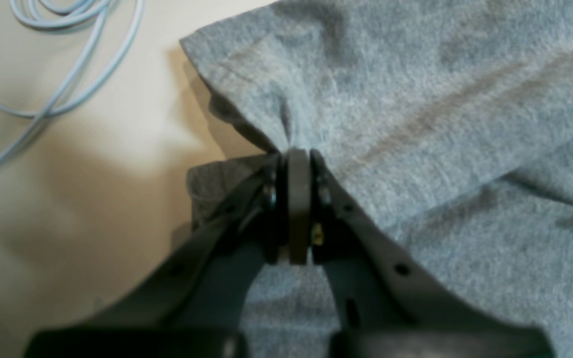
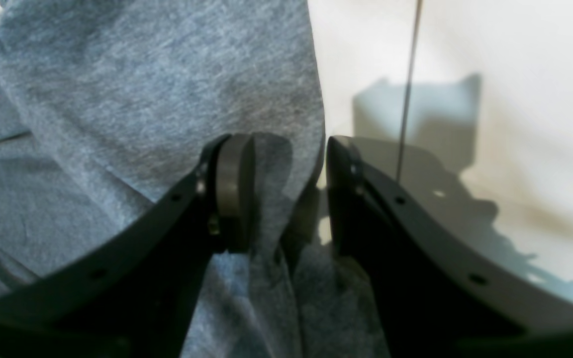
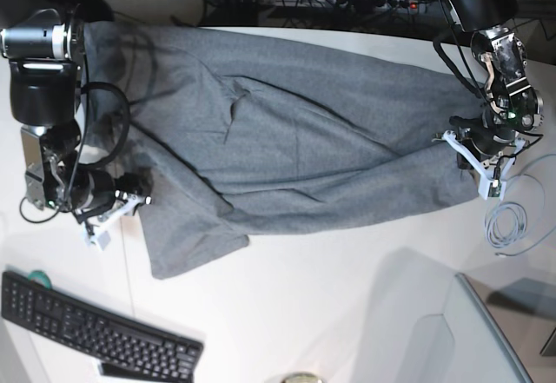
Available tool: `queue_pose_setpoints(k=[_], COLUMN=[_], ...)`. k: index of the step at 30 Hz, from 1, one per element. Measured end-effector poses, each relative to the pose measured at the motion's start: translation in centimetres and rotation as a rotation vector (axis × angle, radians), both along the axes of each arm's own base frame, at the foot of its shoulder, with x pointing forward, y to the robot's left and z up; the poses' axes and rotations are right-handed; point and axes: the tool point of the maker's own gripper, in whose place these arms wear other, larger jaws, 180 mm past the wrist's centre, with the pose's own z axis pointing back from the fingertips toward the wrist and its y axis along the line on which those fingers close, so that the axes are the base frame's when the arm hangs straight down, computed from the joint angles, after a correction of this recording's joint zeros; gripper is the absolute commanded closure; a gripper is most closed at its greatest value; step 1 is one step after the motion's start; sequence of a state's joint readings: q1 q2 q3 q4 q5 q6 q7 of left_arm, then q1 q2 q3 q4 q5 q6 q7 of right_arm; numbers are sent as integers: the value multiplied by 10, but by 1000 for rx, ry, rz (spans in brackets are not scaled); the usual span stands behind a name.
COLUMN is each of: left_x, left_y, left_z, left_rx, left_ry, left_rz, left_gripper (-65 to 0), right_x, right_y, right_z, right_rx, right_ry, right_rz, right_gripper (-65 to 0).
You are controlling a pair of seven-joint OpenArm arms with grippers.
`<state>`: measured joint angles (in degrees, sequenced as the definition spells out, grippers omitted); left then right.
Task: Layout the t-shirt on the table in an organized manner, then fold the t-shirt properly
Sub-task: 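Lift the grey t-shirt side with the right gripper and fold it inward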
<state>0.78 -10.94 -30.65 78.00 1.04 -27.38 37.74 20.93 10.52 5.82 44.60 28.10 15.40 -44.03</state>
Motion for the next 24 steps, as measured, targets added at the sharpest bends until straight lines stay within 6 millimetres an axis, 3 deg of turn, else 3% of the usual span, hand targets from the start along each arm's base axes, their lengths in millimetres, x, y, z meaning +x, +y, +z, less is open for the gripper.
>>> queue_pose_setpoints(k=[3,7,11,19,24], left_x=[0,0,0,-1,-9], left_y=[0,0,0,-2,-2], left_z=[0,0,0,-2,-7], left_rx=[0,0,0,0,0], left_ry=[0,0,0,5,25], left_rz=[0,0,0,-6,-7], left_gripper=[0,0,0,0,0], right_x=[-2,-5,-2,6,-11], right_y=[0,0,-1,8,18], right_z=[0,-2,1,39,34], right_rx=[0,-6,-14,-38,-26], right_ry=[9,24,-4,-108,-88], right_rz=[3,10,11,76,94], right_gripper=[-200,0,-2,0,0])
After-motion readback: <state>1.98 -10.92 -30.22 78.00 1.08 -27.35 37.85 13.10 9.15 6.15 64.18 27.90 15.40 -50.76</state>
